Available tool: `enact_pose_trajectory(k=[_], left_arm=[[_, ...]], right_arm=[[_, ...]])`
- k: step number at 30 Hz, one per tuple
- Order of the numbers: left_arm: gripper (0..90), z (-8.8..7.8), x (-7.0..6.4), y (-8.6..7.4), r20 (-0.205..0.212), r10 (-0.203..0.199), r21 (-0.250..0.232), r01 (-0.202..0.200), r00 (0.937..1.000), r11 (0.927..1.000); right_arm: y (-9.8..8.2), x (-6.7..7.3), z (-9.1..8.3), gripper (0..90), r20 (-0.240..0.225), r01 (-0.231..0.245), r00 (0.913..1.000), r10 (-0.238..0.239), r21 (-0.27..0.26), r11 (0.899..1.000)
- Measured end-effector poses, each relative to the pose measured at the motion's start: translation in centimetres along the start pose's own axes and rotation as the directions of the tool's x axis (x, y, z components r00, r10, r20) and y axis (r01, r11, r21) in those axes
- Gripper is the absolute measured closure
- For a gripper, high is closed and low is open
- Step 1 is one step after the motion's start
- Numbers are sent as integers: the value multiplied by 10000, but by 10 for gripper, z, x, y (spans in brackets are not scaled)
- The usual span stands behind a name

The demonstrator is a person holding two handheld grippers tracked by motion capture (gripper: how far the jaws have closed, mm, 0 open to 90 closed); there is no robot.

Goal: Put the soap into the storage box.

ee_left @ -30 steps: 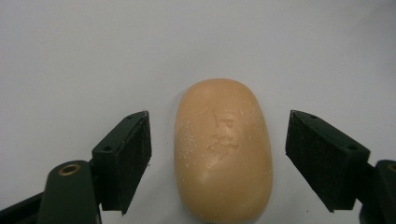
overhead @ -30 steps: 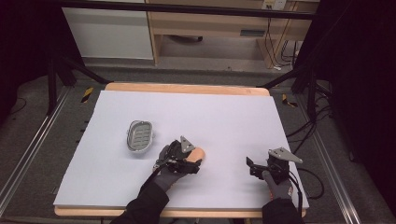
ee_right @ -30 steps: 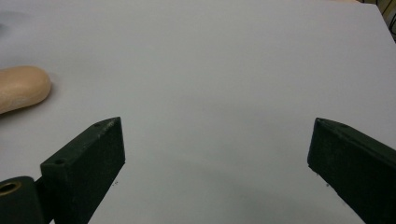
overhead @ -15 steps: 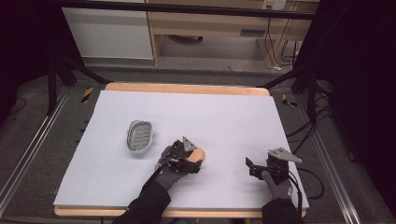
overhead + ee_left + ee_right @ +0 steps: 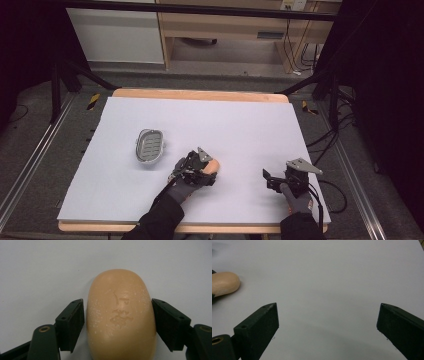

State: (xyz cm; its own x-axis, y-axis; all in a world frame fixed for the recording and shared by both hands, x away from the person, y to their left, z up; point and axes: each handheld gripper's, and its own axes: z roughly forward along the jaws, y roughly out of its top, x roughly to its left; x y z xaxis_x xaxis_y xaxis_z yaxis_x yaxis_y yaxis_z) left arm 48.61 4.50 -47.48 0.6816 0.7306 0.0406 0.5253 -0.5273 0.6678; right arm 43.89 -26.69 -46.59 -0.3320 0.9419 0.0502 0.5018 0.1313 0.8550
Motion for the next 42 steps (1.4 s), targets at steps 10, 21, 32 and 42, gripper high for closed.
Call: enact_pose_trajectory(k=[10, 21, 32, 42], left_arm=[[306, 2, 1, 0, 238, -198, 53, 197, 9995, 9998], [313, 2, 0, 1, 152, -224, 116, 222, 9996, 9997], [316, -11, 4, 4, 205, -334, -82, 336, 9992, 9994], [316, -32, 7, 5, 210, -285, -429, 293, 9994, 9986]], right_arm=[[0, 0, 1, 43, 5, 77, 10000, -77, -19, 10000], [0, 1, 1, 43, -14, 114, 9999, -114, -18, 9999], [0, 1, 1, 43, -7, 194, 9998, -194, 35, 9998], [0, 1, 1, 43, 0, 152, 9999, -152, 47, 9999]])
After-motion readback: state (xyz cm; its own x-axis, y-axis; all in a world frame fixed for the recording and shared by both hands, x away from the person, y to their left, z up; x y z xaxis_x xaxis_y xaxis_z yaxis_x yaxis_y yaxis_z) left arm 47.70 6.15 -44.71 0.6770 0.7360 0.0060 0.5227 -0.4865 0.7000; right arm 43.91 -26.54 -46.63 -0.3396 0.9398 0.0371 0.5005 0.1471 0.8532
